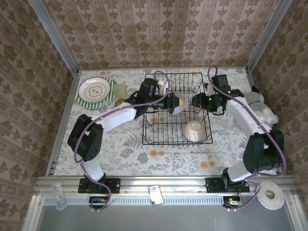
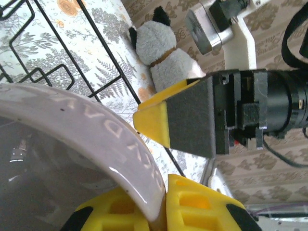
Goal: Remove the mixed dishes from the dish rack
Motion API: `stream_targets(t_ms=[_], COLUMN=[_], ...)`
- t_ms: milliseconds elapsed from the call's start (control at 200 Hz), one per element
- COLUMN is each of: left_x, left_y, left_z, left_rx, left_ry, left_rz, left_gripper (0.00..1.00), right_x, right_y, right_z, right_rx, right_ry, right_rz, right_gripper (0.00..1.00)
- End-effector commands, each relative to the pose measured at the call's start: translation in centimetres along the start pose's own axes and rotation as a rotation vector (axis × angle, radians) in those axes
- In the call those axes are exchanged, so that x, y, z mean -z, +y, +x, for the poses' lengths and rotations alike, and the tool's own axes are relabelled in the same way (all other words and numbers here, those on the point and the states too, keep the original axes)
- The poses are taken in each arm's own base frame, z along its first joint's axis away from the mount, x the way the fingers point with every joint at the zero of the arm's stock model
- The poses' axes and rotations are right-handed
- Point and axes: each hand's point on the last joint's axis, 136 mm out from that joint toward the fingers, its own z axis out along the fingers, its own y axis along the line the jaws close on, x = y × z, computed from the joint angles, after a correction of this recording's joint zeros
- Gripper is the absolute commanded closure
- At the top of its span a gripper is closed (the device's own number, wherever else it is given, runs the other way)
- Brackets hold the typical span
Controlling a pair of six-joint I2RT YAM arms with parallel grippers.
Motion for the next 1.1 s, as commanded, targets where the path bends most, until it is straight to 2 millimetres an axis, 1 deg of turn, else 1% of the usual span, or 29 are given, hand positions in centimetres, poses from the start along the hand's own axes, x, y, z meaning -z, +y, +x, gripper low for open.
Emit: stream_targets(t_ms=[0,65,225,280,420,505,515,605,775,875,920,1005,1095], left_x=[2.9,3.8,6.0,6.6,8.3,9.0,9.1,9.5,9.6,9.5,9.5,9.4,9.2], left_y=[-2.7,-2.5,-2.8,-2.7,-3.3,-3.4,-3.5,-3.2,-1.6,-0.5,-0.1,0.3,0.5], left_z=[-1.6,-1.5,-1.2,-0.9,-0.1,0.9,1.0,2.4,5.6,7.1,7.5,7.7,7.9], left_rx=[-0.227,-0.288,-0.463,-0.529,-0.712,-0.818,-0.834,-0.971,-1.251,-1.362,-1.395,-1.435,-1.483], left_ry=[-0.003,0.015,0.075,0.105,0.147,0.177,0.181,0.237,0.404,0.506,0.541,0.571,0.601], left_rz=[-0.055,-0.110,-0.201,-0.234,-0.295,-0.310,-0.312,-0.344,-0.414,-0.427,-0.431,-0.436,-0.442], left_gripper=[1.00,1.00,1.00,1.00,1.00,1.00,1.00,1.00,1.00,1.00,1.00,1.00,1.00], right_x=[2.2,2.5,3.1,3.4,4.1,4.2,5.0,5.9,6.6,7.5,7.9,8.5,8.5], right_y=[1.3,1.6,2.2,2.4,2.9,3.1,3.5,4.2,6.2,7.5,7.9,8.9,10.0], right_z=[-0.5,-0.6,-0.4,-0.3,0.0,0.1,0.0,0.1,1.1,1.6,1.9,2.4,3.5], right_rx=[0.037,0.041,0.054,0.058,0.073,0.078,0.088,0.106,0.168,0.208,0.228,0.277,0.339], right_ry=[-0.035,-0.040,-0.037,-0.041,-0.042,-0.038,-0.060,-0.073,-0.042,-0.038,-0.033,-0.024,0.008], right_rz=[-0.014,-0.022,-0.041,-0.043,-0.055,-0.054,-0.064,-0.075,-0.087,-0.095,-0.091,-0.082,-0.072], right_gripper=[0.40,0.36,0.27,0.24,0.17,0.13,0.12,0.07,0.05,0.04,0.04,0.04,0.04])
